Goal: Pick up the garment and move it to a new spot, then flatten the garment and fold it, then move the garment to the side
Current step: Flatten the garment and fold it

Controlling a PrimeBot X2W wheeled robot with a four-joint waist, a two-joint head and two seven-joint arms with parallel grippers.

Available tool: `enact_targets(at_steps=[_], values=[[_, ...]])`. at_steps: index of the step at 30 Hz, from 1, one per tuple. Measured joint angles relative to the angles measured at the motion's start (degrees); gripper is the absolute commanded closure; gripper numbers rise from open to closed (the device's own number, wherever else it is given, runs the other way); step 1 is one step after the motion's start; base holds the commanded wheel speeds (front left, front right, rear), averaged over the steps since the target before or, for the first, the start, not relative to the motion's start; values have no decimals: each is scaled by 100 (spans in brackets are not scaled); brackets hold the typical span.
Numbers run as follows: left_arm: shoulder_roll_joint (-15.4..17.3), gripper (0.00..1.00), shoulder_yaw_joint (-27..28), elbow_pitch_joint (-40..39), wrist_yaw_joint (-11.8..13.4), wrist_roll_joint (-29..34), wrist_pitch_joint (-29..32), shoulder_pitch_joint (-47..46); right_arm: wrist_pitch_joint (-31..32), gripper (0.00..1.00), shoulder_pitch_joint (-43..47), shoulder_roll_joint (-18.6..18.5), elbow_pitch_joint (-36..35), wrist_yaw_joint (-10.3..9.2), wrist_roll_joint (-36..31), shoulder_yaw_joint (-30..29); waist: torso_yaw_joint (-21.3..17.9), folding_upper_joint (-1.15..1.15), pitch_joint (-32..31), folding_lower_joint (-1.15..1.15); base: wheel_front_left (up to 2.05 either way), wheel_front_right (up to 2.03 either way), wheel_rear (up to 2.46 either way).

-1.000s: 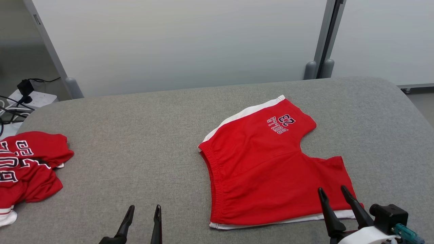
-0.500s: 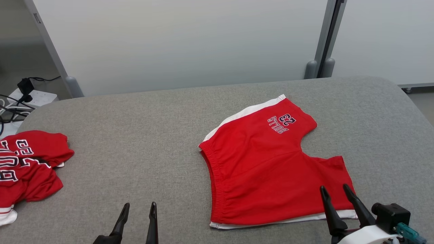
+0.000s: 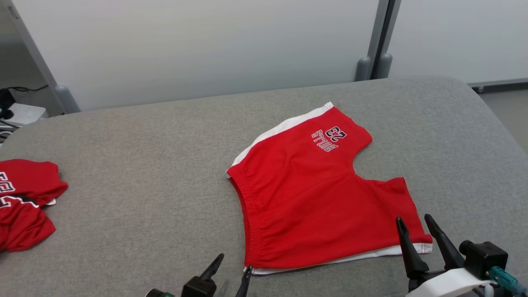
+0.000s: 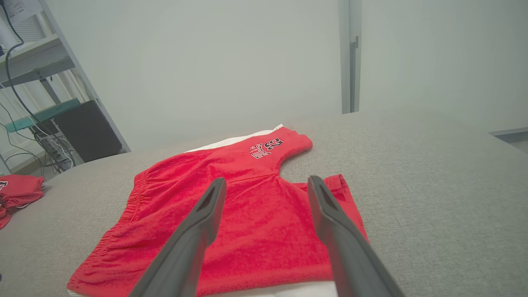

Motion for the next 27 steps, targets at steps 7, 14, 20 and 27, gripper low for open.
enact_targets(at_steps=[7, 14, 20, 27], values=[[-7, 0, -463, 1162, -119, 16, 1, -526, 0, 0, -26, -1, -65, 0, -1, -16, -298, 0, 219, 0, 0, 0, 0], [-12, 10, -560, 1717, -70, -60, 1, -945, 0, 0, -156, -5, -151, 0, 1, -23, -534, 0, 372, 0, 0, 0, 0], [-15, 100, -704, 1986, -80, -240, 1, -1083, 0, 0, -164, -26, -154, 0, 7, -23, -597, 0, 401, 0, 0, 0, 0], [-14, 100, -726, 1946, -99, -287, 1, -1113, 0, 0, -159, -82, 263, 0, 21, 9, -514, 0, 348, 0, 0, 0, 0]])
